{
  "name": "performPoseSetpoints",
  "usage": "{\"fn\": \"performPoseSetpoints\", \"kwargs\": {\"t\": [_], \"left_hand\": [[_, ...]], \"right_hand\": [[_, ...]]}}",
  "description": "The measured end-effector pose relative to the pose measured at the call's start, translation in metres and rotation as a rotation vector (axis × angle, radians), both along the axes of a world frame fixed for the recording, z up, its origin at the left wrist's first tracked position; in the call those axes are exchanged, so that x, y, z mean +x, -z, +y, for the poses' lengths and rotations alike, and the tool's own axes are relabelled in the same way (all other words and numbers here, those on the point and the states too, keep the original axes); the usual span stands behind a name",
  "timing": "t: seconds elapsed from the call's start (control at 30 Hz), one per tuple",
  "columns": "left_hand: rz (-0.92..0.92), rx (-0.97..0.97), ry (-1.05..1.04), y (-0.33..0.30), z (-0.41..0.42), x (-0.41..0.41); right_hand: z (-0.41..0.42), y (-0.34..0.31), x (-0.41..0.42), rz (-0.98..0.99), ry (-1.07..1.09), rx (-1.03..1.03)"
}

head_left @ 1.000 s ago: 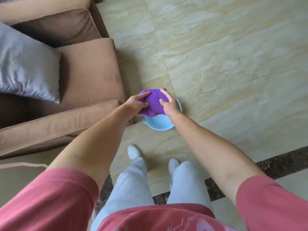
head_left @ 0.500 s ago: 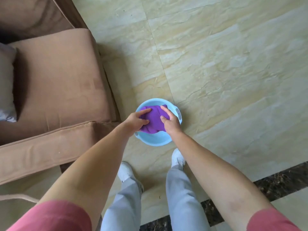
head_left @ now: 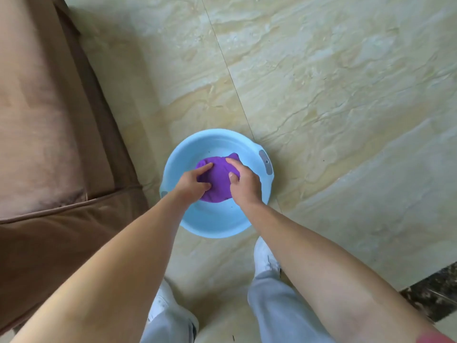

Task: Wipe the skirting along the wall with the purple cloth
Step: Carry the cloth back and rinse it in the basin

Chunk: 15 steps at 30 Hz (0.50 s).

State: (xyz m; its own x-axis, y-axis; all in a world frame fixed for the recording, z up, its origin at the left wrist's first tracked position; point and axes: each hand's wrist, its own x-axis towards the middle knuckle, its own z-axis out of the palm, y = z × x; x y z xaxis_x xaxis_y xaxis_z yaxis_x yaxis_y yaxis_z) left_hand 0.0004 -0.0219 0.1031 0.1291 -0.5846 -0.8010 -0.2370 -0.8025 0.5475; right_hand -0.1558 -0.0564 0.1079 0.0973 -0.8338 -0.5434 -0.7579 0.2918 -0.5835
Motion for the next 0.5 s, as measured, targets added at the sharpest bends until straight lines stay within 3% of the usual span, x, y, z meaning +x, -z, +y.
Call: {"fn": "performPoseSetpoints", "kwargs": {"t": [0.27, 0.4, 0.5], "left_hand": [[-0.099, -0.007, 0.117, 0.114, 0.01, -0.003], [-0.261, -0.035, 0.144, 0.145, 0.014, -0.016], [-0.387, -0.091, 0.287, 0.151, 0.02, -0.021]], "right_hand": [[0.003, 0.104, -0.011, 0.063, -0.144, 0.037], [0.007, 0.136, -0.013, 0.091, -0.185, -0.032], [0.003, 0.148, -0.018, 0.128, -0.145, -0.003]]}}
